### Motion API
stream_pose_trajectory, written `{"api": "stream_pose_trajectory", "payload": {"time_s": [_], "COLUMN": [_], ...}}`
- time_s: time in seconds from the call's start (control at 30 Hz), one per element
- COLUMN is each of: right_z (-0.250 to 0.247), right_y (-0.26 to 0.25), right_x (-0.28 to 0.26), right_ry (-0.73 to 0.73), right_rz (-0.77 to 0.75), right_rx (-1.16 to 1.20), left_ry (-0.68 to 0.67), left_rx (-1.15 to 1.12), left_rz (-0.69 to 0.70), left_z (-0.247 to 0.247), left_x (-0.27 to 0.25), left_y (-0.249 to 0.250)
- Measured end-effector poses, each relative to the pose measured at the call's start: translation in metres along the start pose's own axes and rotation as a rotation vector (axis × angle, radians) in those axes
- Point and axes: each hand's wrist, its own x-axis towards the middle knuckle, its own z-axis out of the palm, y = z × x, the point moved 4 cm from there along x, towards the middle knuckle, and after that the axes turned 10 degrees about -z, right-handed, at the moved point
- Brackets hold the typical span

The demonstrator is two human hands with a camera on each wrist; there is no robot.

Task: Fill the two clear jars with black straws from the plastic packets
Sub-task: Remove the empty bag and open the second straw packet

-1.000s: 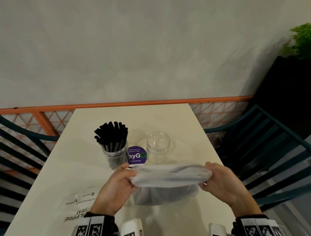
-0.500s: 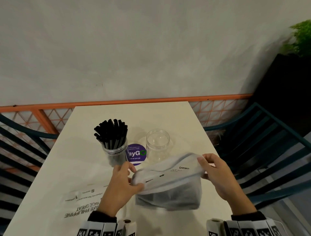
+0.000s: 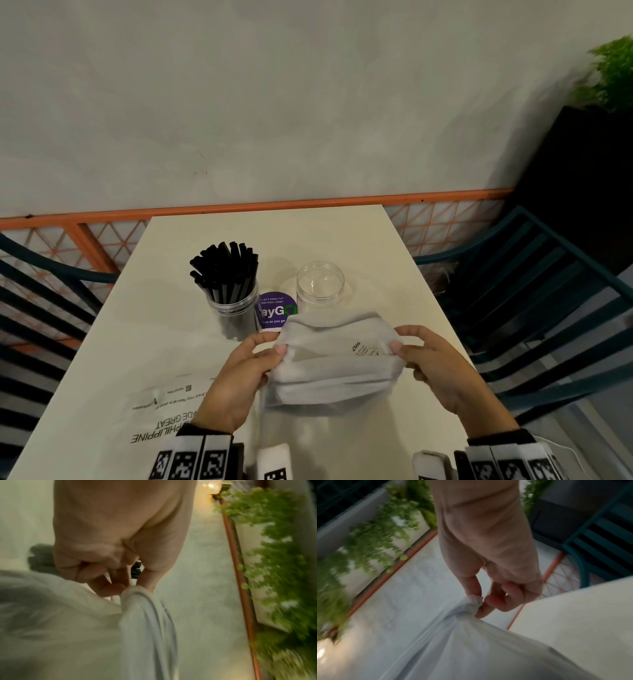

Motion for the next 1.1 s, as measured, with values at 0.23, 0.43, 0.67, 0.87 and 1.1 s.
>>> {"api": "stream_pose_trajectory", "payload": {"time_s": [0.23, 0.43, 0.67, 0.87, 1.1], "right_z": [0.000, -0.003, 0.004, 0.015, 0.023], "right_y": [0.010, 0.016, 0.011, 0.005, 0.015], "right_x": [-0.002, 0.002, -0.004, -0.004, 0.001], "right_ry": [-0.087, -0.065, -0.068, 0.075, 0.121], "right_rz": [0.286, 0.173, -0.016, -0.177, -0.167], "right_rx": [0.725, 0.476, -0.036, -0.255, -0.217], "left_ry": [-0.178, -0.144, 0.273, 0.448, 0.394], "left_rx": [-0.459, -0.187, 0.242, 0.256, 0.365], "left_rz": [-0.275, -0.059, 0.100, 0.096, 0.170], "left_z": [-0.015, -0.006, -0.010, -0.021, -0.004], "left_x": [0.006, -0.001, 0.006, 0.018, 0.014], "left_y": [-0.010, -0.002, -0.008, -0.016, -0.014]}}
